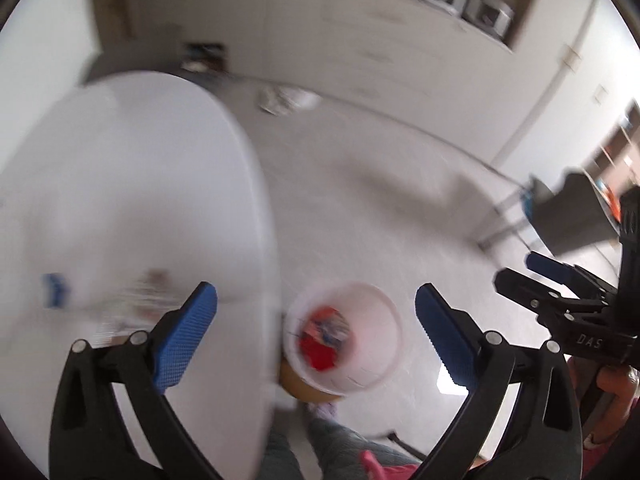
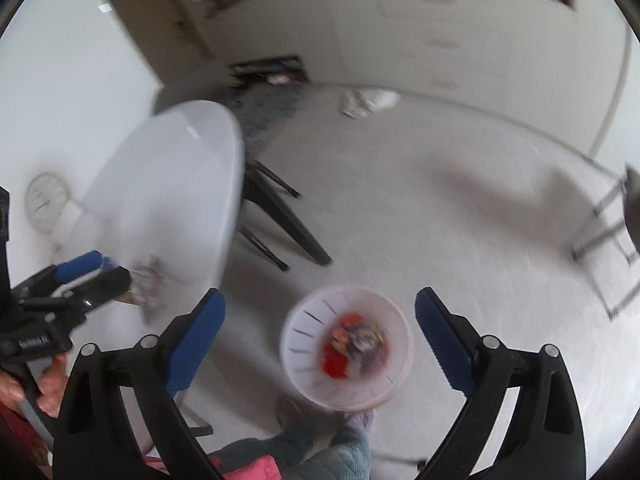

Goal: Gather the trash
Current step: 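Grasp the blue crumpled mask on the table with the left gripper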

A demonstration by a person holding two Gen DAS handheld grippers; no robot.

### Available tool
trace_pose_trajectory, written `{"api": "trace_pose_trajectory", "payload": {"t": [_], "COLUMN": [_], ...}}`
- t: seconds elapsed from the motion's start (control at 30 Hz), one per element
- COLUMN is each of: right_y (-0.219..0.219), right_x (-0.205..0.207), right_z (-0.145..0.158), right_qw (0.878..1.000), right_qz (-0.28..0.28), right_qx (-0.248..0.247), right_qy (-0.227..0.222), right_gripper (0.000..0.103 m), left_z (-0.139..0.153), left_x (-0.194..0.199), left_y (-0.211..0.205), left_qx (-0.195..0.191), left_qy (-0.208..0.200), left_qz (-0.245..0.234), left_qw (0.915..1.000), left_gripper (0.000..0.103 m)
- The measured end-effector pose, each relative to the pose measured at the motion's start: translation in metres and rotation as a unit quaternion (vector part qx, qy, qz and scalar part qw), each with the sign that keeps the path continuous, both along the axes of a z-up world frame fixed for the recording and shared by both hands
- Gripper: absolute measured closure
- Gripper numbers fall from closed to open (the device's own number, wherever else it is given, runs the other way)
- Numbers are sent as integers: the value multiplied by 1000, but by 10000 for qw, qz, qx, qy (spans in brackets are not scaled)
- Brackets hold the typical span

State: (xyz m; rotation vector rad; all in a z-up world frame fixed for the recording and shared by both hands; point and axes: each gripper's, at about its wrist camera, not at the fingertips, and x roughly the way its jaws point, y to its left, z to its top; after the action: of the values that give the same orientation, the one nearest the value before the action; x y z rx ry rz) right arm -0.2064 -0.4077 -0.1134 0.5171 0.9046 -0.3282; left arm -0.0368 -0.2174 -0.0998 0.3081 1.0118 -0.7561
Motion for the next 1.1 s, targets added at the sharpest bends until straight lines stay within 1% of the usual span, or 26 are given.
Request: {"api": "trace_pose_trajectory", "payload": {"t": [0.03,0.1,0.2,0.33,0.37,0.43,0.53,0.63,0.77,0.87,0.9,0.97,1.03,1.07,1.1], "right_y": [13,31,63,105,116,138,162,179,191,195,193,189,188,186,185], "right_x": [12,30,61,94,102,117,133,145,150,152,152,151,151,151,152], "right_z": [9,19,31,41,42,42,33,17,0,-9,-11,-15,-19,-21,-24], "right_qw": [9997,9985,9946,9876,9854,9814,9766,9728,9704,9710,9719,9736,9753,9759,9762], "right_qz": [201,478,935,1457,1597,1834,2104,2300,2393,2337,2288,2194,2095,2053,2030], "right_qx": [-35,-85,-179,-230,-247,-279,-267,-259,-191,-172,-156,-117,-96,-81,-66], "right_qy": [-117,-245,-421,-529,-539,-502,-346,-49,259,465,525,616,699,733,755], "right_gripper": [7,6,6,6,6,6,6,6,6,6,6,6,6,6,6], "left_z": [11,23,33,33,36,32,16,-9,-56,-86,-94,-110,-124,-129,-132], "left_x": [7,16,32,51,56,66,81,106,145,173,180,195,207,210,213], "left_y": [22,53,105,164,172,192,217,227,233,230,228,224,219,217,215], "left_qx": [-49,-88,-109,-91,-94,-95,-68,-41,149,331,377,463,599,691,746], "left_qy": [-147,-290,-450,-436,-418,-389,-321,-170,17,139,165,234,253,255,249], "left_qz": [248,615,1203,1810,1903,2102,2283,2280,2334,2327,2327,2299,2247,2204,2171], "left_qw": [9996,9976,9917,9825,9808,9768,9730,9735,9723,9719,9717,9718,9723,9726,9730], "left_gripper": [8,8,8,8,8,8,8,8,8,14,20,23,34,37,43]}}
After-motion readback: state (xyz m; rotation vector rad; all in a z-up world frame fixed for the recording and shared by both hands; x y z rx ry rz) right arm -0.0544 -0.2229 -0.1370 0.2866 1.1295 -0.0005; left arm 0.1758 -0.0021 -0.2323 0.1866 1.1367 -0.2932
